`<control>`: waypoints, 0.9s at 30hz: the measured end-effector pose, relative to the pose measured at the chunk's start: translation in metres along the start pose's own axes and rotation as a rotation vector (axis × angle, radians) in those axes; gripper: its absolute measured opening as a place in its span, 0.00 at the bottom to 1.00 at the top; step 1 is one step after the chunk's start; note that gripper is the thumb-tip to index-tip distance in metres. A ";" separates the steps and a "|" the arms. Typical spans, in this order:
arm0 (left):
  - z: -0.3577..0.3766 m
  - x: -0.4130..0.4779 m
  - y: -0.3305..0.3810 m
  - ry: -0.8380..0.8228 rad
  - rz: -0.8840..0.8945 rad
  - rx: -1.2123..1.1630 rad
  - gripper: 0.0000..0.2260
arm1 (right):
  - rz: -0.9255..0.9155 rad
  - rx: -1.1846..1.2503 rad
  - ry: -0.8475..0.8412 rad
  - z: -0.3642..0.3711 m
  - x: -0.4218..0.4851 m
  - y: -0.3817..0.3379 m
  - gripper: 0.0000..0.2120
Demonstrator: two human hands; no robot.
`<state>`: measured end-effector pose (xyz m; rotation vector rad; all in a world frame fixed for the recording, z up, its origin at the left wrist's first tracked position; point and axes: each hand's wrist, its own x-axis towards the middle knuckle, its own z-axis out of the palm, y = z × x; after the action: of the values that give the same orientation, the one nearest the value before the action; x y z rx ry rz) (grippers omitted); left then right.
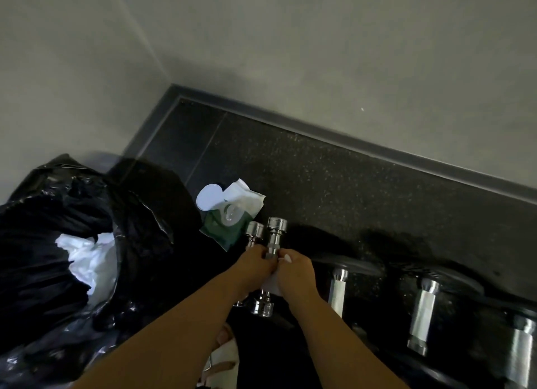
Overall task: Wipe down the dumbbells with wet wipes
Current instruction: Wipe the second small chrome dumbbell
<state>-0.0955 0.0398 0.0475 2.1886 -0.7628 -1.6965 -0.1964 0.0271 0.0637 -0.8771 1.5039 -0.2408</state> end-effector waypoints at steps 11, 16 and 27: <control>0.020 0.063 -0.038 0.013 -0.093 0.031 0.11 | 0.080 -0.068 -0.041 0.016 0.057 0.034 0.13; 0.029 0.081 -0.049 0.026 -0.116 0.025 0.12 | 0.097 -0.066 -0.054 0.023 0.074 0.049 0.13; 0.031 0.099 -0.054 0.065 -0.100 0.114 0.12 | 0.263 0.017 -0.093 0.033 0.107 0.063 0.14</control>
<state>-0.0952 0.0331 -0.0692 2.3843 -0.7628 -1.6563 -0.1781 0.0132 -0.0629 -0.6594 1.5100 -0.0194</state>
